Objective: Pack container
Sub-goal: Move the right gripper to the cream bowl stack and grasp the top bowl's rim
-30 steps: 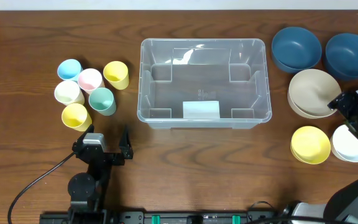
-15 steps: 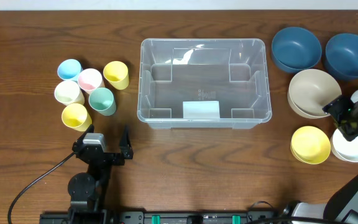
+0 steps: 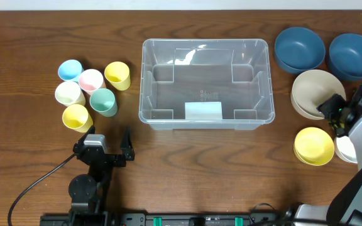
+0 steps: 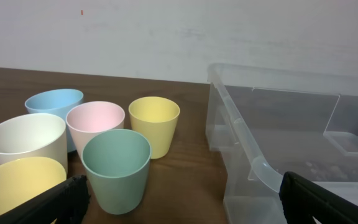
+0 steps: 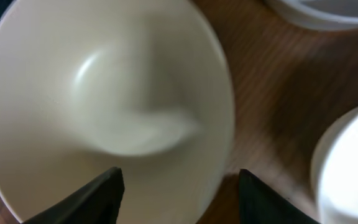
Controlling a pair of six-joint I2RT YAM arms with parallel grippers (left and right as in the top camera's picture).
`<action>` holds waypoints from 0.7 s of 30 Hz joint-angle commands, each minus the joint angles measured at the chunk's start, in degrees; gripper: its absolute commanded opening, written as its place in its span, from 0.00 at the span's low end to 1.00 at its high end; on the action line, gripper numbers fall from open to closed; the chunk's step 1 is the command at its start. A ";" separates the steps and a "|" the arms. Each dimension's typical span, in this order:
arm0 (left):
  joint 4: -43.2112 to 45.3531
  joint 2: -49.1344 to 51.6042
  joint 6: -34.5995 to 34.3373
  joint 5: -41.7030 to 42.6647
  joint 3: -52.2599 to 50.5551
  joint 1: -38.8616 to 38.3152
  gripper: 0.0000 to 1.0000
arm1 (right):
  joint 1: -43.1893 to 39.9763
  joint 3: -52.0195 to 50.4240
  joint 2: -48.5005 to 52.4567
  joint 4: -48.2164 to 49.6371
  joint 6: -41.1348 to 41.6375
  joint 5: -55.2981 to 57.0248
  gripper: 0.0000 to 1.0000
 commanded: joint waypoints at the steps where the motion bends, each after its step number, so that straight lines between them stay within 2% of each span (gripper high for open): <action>1: -2.05 -0.33 0.98 0.42 -0.94 -0.13 0.98 | 0.76 -1.20 0.33 0.81 1.11 0.24 0.54; 5: -2.05 -0.33 0.98 0.42 -0.94 -0.13 0.98 | 0.76 -1.20 0.33 0.76 1.09 1.05 0.49; 11: -2.05 -0.33 0.98 0.42 -0.94 -0.13 0.98 | 0.76 -1.22 0.33 0.42 1.07 2.91 0.35; 21: -2.05 -0.33 0.98 0.42 -0.94 -0.13 0.98 | 0.74 -2.84 1.14 0.83 1.09 4.94 0.37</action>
